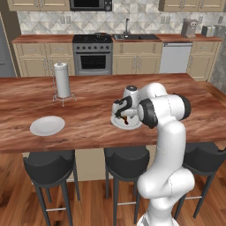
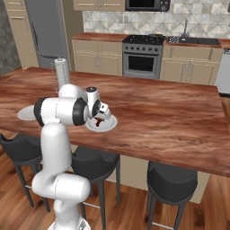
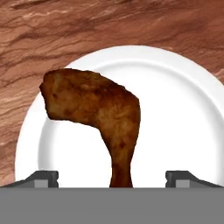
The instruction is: Take the chicken drumsticks from the pan and place one on each plate on the dining counter.
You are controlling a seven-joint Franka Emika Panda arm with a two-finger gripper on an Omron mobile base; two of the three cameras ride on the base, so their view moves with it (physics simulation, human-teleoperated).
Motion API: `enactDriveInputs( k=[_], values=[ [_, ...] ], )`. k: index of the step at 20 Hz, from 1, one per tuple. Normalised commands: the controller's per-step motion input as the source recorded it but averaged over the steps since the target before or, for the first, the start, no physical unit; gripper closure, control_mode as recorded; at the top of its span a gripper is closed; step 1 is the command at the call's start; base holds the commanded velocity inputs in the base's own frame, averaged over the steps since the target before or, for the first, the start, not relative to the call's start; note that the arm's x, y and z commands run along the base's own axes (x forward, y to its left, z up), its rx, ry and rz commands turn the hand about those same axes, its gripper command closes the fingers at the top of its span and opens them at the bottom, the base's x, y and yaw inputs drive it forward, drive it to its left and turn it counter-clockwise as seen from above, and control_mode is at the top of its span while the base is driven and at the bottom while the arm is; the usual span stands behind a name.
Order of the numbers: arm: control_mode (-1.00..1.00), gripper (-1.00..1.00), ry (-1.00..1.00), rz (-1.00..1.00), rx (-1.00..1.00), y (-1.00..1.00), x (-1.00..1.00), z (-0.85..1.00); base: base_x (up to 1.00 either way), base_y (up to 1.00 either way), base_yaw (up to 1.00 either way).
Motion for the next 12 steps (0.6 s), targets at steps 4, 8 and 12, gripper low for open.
enactDriveInputs(
  k=[4, 8, 12],
  values=[
    [-1.00, -1.00, 0.00, 0.00, 0.03, -0.09, -0.41, 0.52, 0.00, 0.00, 0.00],
    [-1.00, -1.00, 0.00, 0.00, 0.00, -0.04, -0.81, 0.37, 0.00, 0.00, 0.00],
    [-1.00, -1.00, 0.00, -0.03, 0.00, -0.04, -1.00, 0.26, 0.00, 0.00, 0.00]
  ],
)
